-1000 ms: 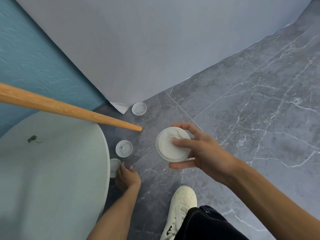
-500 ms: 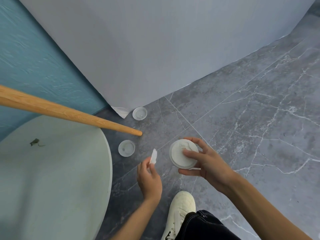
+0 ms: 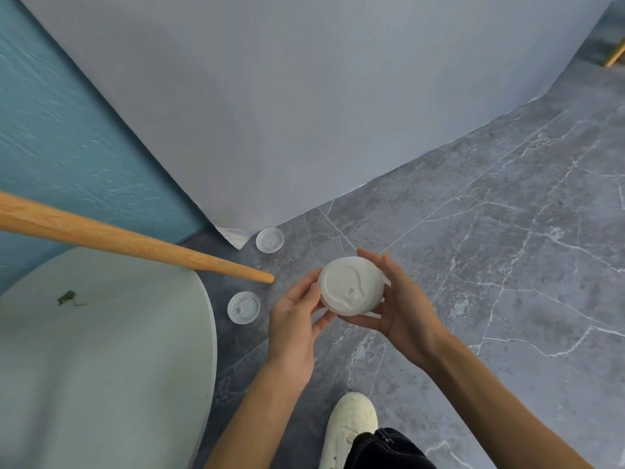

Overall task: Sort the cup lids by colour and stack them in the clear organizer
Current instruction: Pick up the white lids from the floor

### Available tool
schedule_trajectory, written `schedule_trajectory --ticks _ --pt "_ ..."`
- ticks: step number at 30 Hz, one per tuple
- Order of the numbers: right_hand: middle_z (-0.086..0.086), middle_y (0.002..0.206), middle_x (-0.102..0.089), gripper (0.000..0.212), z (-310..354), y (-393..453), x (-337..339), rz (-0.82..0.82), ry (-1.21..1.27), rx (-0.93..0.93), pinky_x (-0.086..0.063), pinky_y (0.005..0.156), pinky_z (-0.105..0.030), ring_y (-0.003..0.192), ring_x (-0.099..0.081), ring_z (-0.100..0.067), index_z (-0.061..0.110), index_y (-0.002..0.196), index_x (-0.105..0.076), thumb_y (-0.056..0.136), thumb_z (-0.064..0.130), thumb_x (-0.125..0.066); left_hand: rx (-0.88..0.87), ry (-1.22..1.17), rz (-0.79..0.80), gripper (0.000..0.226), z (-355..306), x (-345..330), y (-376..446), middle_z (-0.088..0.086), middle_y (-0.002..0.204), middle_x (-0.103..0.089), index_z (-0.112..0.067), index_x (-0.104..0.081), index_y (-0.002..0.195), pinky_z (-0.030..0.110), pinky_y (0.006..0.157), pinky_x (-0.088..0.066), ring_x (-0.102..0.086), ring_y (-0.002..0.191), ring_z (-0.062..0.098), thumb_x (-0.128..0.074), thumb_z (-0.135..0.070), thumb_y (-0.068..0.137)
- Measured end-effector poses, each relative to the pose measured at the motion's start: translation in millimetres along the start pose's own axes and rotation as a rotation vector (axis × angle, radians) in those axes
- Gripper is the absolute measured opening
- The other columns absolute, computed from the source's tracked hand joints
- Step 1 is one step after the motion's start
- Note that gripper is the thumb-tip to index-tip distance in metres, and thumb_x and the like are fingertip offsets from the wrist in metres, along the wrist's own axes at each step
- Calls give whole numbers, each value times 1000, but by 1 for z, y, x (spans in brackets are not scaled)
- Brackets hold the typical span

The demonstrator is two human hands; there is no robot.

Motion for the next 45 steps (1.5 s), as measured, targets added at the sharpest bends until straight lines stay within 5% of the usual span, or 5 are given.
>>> schedule_trajectory --ticks 15,23,31,38,45 --pt "-12 116 -68 39 6 17 13 -17 -3 109 -63 75 -49 104 -70 -34 24 129 -64 91 13 -69 -236 192 -227 13 9 27 51 -9 105 -72 -35 -74 102 28 79 -56 -66 90 5 -68 -25 97" --pt "-6 108 -71 46 -2 24 7 27 -2 79 -63 75 -49 95 -71 -28 20 127 -66 82 19 -73 -291 850 -785 34 68 149 125 16 142 -52 -14 -62 130 55 102 -44 -49 127 41 -65 -19 97" --pt "-4 110 -73 43 -26 38 8 59 39 52 -62 78 -51 97 -72 -29 28 125 -69 83 19 -74 30 1097 -632 66 121 215 210 2 170 8 -37 -28 158 59 122 -14 1 153 43 -60 -32 100" --pt "-8 112 -72 42 -44 41 28 -5 41 23 -63 76 -49 96 -71 -30 26 124 -69 84 18 -74 -131 761 -708 66 123 167 156 16 144 -28 -26 -54 139 49 106 -45 -46 121 39 -83 -20 81" --pt "-11 122 -68 37 -31 43 46 -128 38 42 -63 75 -50 100 -72 -33 29 124 -69 91 13 -71 -271 82 -261 39 42 35 79 -3 129 -62 -41 -55 117 27 87 -51 -63 115 11 -78 -40 85"
Point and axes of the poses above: each hand's wrist, its own y-axis towards the middle knuckle, its own x-axis out of the back of the hand, z = x × y, the point moved 10 cm from there along y, towards the middle knuckle
